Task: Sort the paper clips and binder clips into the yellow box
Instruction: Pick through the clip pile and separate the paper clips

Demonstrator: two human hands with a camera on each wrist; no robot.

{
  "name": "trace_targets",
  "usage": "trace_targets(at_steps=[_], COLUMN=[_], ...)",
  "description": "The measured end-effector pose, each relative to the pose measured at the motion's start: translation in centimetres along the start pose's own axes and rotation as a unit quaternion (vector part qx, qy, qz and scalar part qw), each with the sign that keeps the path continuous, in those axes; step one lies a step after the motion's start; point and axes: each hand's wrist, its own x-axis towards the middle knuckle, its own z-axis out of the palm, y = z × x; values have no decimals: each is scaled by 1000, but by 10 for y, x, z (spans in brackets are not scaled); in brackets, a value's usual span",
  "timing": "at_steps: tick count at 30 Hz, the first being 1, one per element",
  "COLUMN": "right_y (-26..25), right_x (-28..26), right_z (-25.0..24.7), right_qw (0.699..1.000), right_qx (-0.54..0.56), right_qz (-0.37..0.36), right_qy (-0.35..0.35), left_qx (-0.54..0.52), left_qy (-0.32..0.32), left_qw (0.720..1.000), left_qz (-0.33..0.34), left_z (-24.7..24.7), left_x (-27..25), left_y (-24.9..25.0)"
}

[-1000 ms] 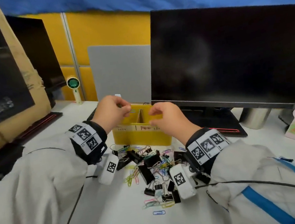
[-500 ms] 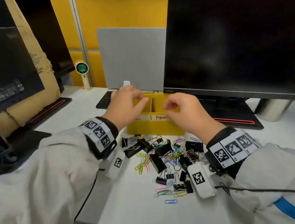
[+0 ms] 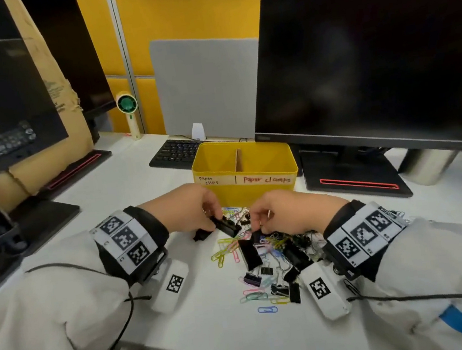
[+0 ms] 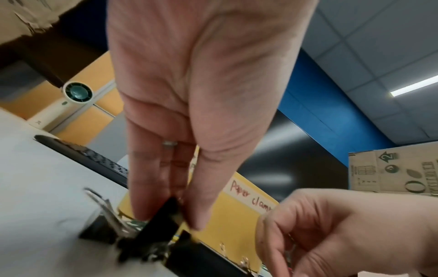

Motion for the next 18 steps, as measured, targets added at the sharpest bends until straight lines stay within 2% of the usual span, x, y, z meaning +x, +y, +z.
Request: trace_targets(at_steps=[3, 6, 14, 18], right_y=[8, 16, 11, 11], right_x=[-9, -19, -17, -13], right_z=[-5, -9, 4, 2], right_qw=[1000, 1000, 999, 997], right_qx=[-17, -14, -40, -78], right_qz=[10, 10, 4, 3], right_qy=[5, 15, 2, 8], left_qx=[-31, -54, -80, -21], left_qy=[31, 29, 67, 5], left_qw=[999, 998, 994, 998], left_qz=[-13, -28, -42, -65], left_z=[-7, -11, -4, 0], left_x=[-2, -2, 8, 12], left_y=[-5, -7, 22, 33])
